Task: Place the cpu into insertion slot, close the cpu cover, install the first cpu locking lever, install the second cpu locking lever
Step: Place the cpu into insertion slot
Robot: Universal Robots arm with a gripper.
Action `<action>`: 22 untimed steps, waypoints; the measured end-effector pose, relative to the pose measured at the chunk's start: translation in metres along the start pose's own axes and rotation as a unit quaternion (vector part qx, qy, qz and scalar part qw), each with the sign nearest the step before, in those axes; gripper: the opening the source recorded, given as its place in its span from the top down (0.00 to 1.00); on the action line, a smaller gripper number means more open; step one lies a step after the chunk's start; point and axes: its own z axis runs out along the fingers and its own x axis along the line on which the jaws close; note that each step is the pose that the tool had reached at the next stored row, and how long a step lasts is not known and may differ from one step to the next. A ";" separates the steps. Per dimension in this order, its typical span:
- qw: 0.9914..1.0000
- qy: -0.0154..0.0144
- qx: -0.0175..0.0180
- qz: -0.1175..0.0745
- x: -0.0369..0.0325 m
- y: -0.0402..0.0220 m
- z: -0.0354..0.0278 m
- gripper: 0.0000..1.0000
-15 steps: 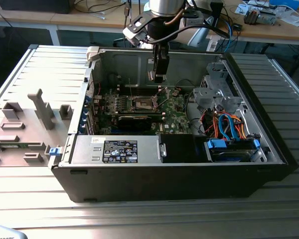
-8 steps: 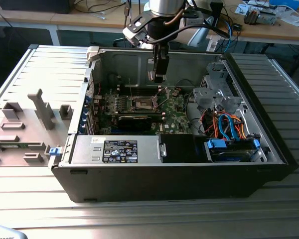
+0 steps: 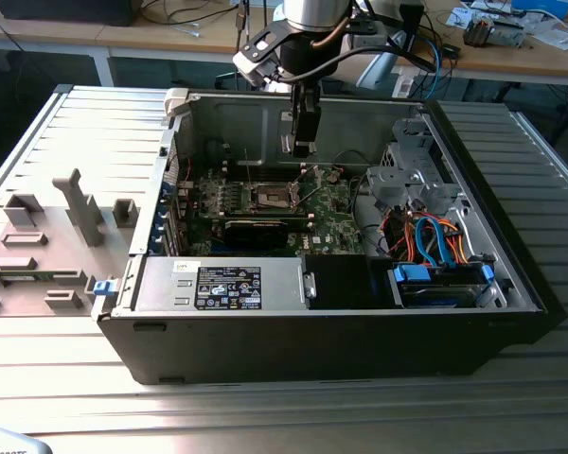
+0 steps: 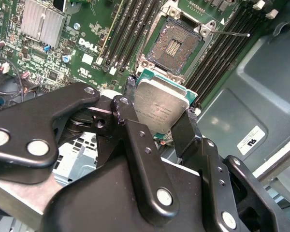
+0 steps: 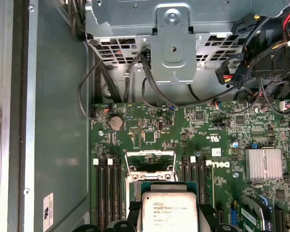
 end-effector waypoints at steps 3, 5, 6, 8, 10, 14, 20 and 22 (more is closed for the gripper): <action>1.000 0.000 0.000 0.001 0.0000 0.0000 0.0000 0.46; 1.000 0.000 0.000 0.002 0.0000 0.0000 0.0000 0.46; 1.000 0.000 0.000 0.002 0.0000 0.0000 0.0000 0.46; 1.000 0.000 0.000 0.003 0.0000 0.0000 0.0000 0.46; 1.000 0.000 0.000 0.005 0.0000 0.0000 0.0000 0.46; 1.000 0.000 0.000 0.007 0.0000 0.0000 0.0000 0.46; 1.000 0.000 0.000 0.009 0.0000 0.0000 0.0000 0.46; 1.000 0.000 0.000 0.011 0.0000 0.0000 0.0000 0.46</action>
